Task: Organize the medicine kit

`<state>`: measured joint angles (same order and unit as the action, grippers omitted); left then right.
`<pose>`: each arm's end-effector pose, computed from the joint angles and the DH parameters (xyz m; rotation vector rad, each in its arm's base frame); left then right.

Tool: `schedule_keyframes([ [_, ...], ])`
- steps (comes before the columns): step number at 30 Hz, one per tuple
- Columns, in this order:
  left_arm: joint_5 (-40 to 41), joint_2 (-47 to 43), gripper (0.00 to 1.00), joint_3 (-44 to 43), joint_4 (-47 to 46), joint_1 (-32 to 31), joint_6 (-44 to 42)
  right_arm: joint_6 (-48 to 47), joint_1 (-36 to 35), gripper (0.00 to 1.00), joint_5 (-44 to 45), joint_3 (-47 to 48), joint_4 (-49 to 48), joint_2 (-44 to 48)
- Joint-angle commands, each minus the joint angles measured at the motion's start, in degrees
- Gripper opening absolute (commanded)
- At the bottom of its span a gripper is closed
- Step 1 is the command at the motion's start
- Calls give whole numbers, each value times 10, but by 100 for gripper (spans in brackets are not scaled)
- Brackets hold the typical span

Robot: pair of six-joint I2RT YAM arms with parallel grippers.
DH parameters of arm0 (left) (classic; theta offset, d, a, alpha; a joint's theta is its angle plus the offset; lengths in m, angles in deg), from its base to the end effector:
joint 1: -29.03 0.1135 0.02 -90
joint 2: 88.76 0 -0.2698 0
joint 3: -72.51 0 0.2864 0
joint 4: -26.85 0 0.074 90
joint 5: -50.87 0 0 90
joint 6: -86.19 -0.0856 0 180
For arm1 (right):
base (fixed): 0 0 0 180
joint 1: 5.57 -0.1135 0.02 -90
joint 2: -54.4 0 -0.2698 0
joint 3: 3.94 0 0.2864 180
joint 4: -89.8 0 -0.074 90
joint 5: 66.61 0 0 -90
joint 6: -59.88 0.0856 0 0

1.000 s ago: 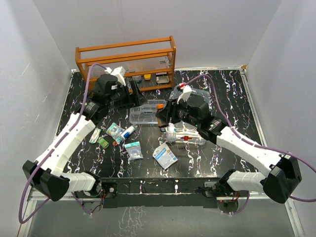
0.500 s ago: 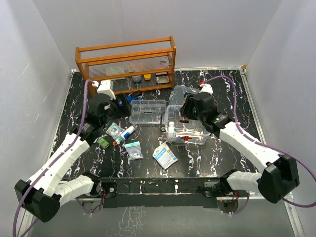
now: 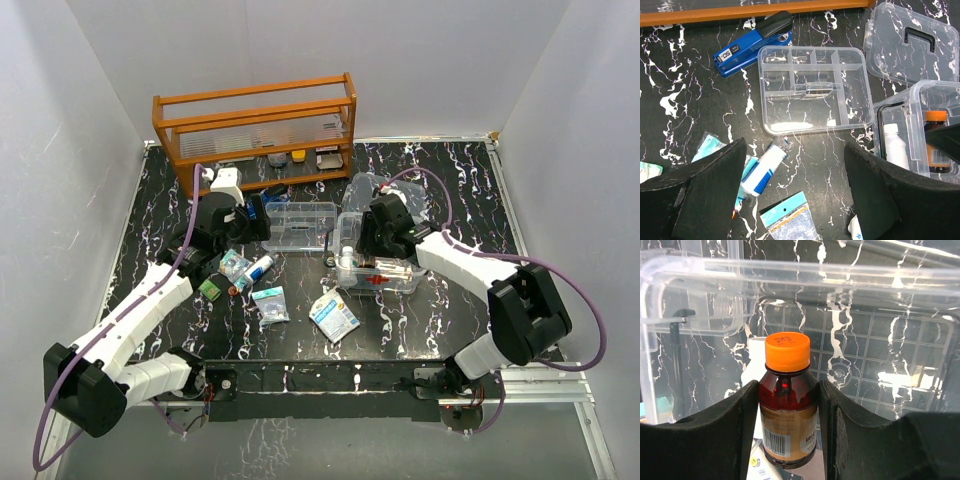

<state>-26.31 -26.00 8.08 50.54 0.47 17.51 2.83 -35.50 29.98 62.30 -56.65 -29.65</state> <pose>0.2978 -0.1405 0.3027 -0.0244 1.9618 -0.3569 0.3204 0.1731 0.1700 0.1158 2.4862 0.3328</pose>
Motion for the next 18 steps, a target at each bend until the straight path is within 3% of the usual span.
schedule_keyframes([
  [1,12,-6,78,7,-19,3,-12,13,1,28,-33,12,-23,-5],
  [15,11,-1,78,10,-19,4,-15,10,2,37,-58,5,-7,-37],
  [18,12,1,78,10,-17,3,-14,10,1,43,-77,11,2,-44],
])
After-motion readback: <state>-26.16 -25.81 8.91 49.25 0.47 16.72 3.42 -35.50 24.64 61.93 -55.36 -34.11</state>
